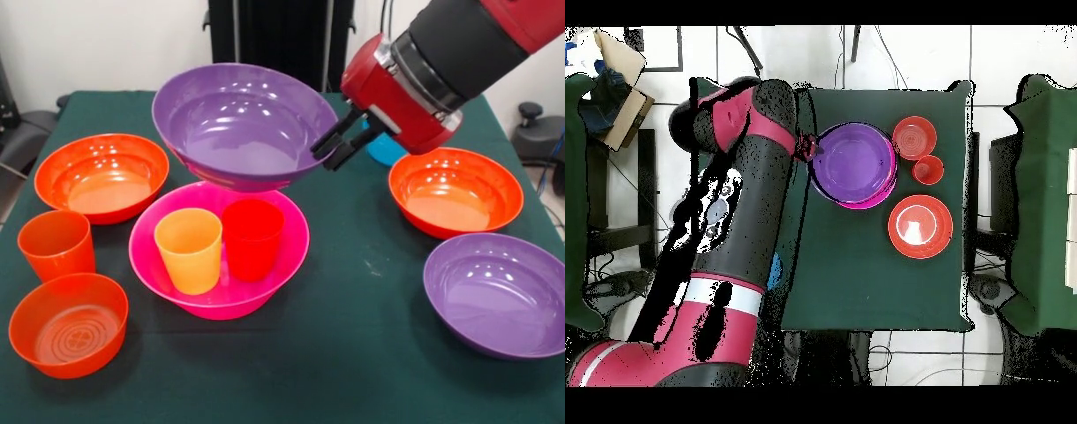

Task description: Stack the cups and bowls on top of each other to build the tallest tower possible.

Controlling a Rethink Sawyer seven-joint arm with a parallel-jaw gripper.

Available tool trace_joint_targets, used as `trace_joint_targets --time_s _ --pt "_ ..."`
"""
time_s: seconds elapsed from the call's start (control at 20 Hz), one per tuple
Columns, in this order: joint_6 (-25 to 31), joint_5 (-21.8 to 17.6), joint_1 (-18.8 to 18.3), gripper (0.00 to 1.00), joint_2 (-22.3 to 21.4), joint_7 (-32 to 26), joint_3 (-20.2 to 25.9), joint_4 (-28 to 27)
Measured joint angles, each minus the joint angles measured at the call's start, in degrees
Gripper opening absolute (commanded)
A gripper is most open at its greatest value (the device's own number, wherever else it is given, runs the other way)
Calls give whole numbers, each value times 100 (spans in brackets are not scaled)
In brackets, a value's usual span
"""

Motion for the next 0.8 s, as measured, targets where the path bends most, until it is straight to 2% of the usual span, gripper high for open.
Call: trace_joint_targets --time_s 0.3,0.8 --pt "-758 0 5 0 8 1 -6 468" --pt "-1178 2 92 0 78 1 -146 716"
